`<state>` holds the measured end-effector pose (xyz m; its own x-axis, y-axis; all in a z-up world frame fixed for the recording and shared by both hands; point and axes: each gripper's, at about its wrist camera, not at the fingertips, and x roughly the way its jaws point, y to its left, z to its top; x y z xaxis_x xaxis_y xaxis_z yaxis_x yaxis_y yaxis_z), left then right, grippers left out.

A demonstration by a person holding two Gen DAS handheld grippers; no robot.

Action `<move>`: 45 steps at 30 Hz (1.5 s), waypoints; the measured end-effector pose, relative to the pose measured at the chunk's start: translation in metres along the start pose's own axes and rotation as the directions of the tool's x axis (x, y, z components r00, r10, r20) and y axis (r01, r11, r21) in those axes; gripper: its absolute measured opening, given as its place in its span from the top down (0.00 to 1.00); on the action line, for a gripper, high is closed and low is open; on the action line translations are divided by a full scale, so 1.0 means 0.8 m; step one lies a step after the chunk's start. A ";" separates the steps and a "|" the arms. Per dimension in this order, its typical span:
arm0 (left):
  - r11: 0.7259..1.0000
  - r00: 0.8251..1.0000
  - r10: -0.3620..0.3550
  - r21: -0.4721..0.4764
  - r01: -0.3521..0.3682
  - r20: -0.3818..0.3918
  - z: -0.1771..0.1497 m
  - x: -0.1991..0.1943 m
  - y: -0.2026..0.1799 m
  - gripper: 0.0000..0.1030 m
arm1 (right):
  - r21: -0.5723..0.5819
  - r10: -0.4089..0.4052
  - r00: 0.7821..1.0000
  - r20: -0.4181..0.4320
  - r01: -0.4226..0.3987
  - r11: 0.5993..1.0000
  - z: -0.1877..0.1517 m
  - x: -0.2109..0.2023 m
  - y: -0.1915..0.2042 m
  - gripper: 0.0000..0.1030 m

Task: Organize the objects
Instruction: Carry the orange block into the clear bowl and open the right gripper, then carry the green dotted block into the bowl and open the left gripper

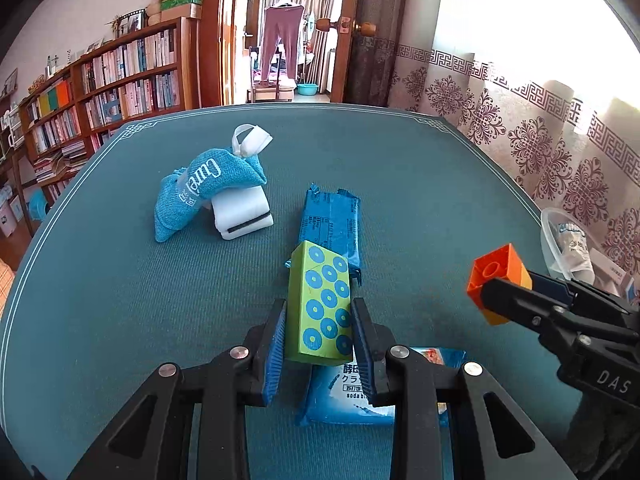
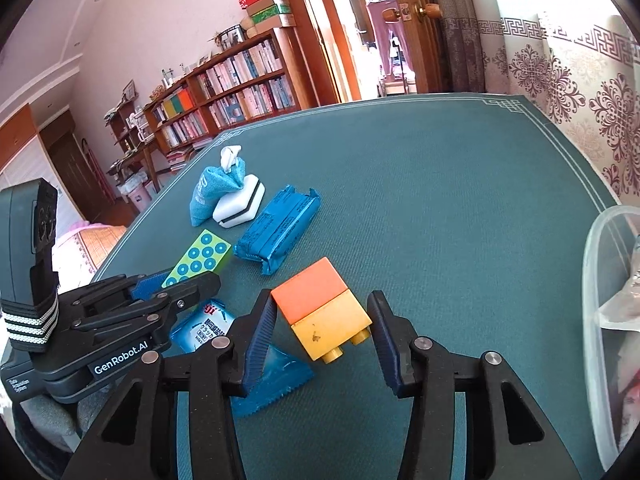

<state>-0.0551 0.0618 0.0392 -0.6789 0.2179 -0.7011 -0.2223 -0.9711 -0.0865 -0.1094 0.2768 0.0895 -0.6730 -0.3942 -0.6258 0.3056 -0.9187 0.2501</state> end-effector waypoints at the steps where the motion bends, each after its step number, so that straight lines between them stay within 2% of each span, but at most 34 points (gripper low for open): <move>1: 1.000 1.000 -0.004 0.003 0.004 -0.001 0.000 0.000 -0.003 0.68 | 0.007 -0.013 1.000 0.011 0.013 1.000 0.000 -0.008 -0.005 0.53; 6: 0.999 1.000 -0.029 0.027 0.029 -0.001 0.001 -0.001 -0.018 0.68 | 0.047 -0.096 0.994 0.053 0.094 0.995 0.000 -0.050 -0.039 0.53; 12: 0.996 0.998 -0.060 0.064 0.060 -0.006 0.002 0.001 -0.041 0.68 | 0.099 -0.228 0.970 0.087 0.219 0.971 -0.008 -0.089 -0.082 0.53; 14: 0.994 0.997 -0.071 0.077 0.072 -0.009 0.002 0.002 -0.051 0.68 | 0.113 -0.276 0.956 0.094 0.265 0.958 -0.010 -0.100 -0.096 0.53; 17: 0.991 0.996 -0.087 0.096 0.088 -0.015 0.002 0.004 -0.066 0.68 | 0.113 -0.363 0.924 0.123 0.350 0.930 -0.011 -0.119 -0.109 0.53; 20: 0.988 0.995 -0.101 0.115 0.103 -0.021 0.002 0.005 -0.081 0.68 | 0.132 -0.416 0.897 0.152 0.399 0.907 -0.009 -0.134 -0.125 0.53; 25: 0.981 0.992 -0.120 0.150 0.123 -0.028 0.001 0.005 -0.105 0.68 | 0.170 -0.469 0.868 0.162 0.444 0.880 -0.008 -0.149 -0.153 0.52; 27: 0.978 0.991 -0.129 0.164 0.133 -0.031 0.001 0.005 -0.114 0.68 | 0.188 -0.480 0.861 0.166 0.451 0.873 -0.010 -0.154 -0.160 0.41; 28: 0.976 0.990 -0.134 0.169 0.138 -0.034 0.000 0.005 -0.118 0.68 | 0.194 -0.484 0.859 0.169 0.452 0.871 -0.011 -0.156 -0.163 0.40; 38: 0.939 0.968 -0.238 0.238 0.250 -0.078 0.005 0.007 -0.181 0.68 | 0.167 -0.523 0.824 0.217 0.497 0.852 -0.030 -0.177 -0.162 0.40; 45: 0.902 0.943 -0.315 0.277 0.333 -0.107 0.016 0.010 -0.229 0.68 | 0.184 -0.527 0.815 0.240 0.495 0.849 -0.040 -0.191 -0.164 0.40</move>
<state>-0.0290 0.2429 0.0587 -0.4952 0.5010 -0.7097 -0.6198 -0.7762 -0.1155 -0.0252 0.4584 0.1288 -0.8715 0.1577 -0.4643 -0.1979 -0.9795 0.0387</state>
